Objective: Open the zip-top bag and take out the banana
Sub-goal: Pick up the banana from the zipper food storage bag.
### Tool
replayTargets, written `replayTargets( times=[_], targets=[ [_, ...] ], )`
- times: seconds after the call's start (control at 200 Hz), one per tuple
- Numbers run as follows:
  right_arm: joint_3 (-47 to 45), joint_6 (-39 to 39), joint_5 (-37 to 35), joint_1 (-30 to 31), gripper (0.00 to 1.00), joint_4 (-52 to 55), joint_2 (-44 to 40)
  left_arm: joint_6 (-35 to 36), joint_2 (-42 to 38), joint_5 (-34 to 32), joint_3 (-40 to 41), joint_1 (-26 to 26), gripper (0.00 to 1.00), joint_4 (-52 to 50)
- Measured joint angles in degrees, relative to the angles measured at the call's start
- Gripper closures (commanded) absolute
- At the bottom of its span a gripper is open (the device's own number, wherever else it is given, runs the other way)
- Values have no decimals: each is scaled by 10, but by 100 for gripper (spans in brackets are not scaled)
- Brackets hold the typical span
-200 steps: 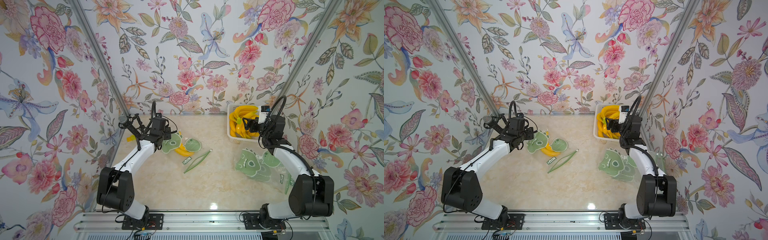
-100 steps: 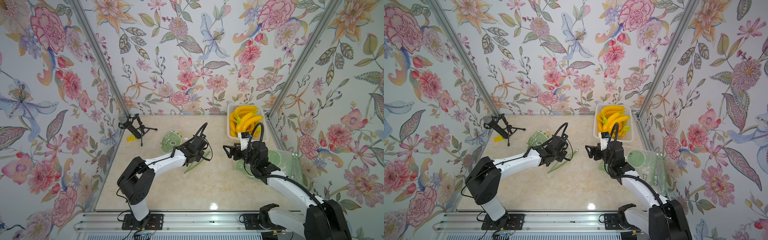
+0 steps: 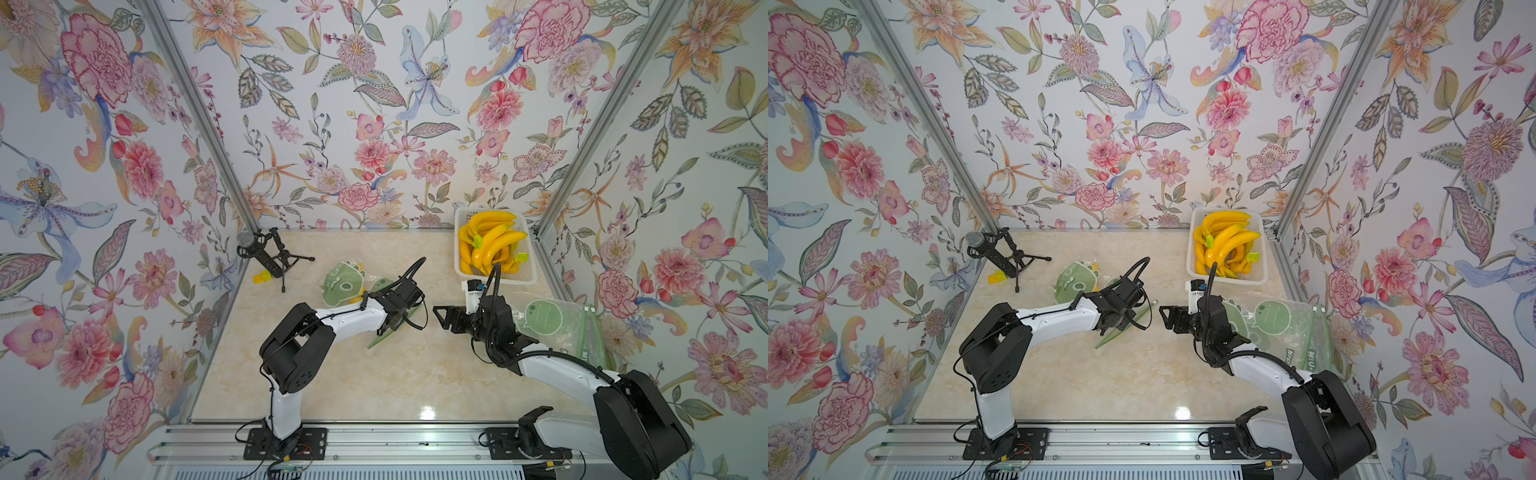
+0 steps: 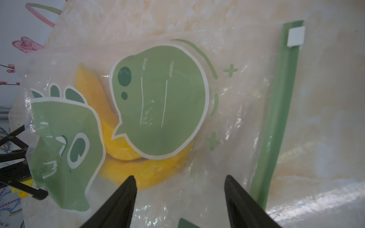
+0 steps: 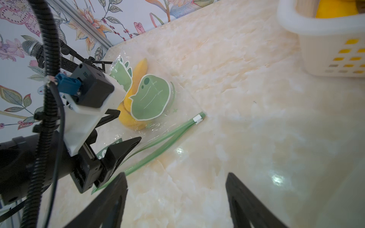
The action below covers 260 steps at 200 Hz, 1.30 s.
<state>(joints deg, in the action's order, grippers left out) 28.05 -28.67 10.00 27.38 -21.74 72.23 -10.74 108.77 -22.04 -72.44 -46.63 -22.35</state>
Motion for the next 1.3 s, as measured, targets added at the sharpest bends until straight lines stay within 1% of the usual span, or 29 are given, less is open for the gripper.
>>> replayTargets(
  times=[0.185, 0.3, 0.385, 0.46, 0.505, 0.625, 0.756, 0.826, 0.916, 1.076, 1.301],
  targets=[
    [0, -3, -7, 2, 22, -2, 1, 10, -44, 8, 16, -16, 22, 2],
    [0, -5, -14, 2, 22, -2, 1, 20, -41, 7, 15, -35, 21, 4],
    [0, -7, -17, 2, 22, -2, 1, 23, -30, 5, 15, -40, 25, 4],
    [0, -8, -19, 3, 22, -2, 1, 22, -14, -6, 13, -41, 32, -1],
    [0, -9, -19, 3, 22, -2, 1, 23, -3, -12, 11, -41, 39, -5],
    [-1, -15, -21, 4, 22, -1, 1, 18, 14, -21, 11, -40, 61, -11],
    [-9, -33, -26, 11, 23, -2, 1, 9, 16, -24, 10, -38, 85, -8],
    [-18, -47, -28, 16, 25, -7, 1, 4, 16, -21, 10, -37, 93, -2],
    [-29, -73, -28, 22, 27, -21, 5, -4, 14, -8, 10, -35, 100, 12],
    [-35, -129, -12, 41, 33, -78, 42, -31, -17, 28, 19, -33, 100, 48],
    [-33, -200, 22, 71, 43, -188, 137, -80, -59, 95, 20, -33, 100, 107]
  ],
)
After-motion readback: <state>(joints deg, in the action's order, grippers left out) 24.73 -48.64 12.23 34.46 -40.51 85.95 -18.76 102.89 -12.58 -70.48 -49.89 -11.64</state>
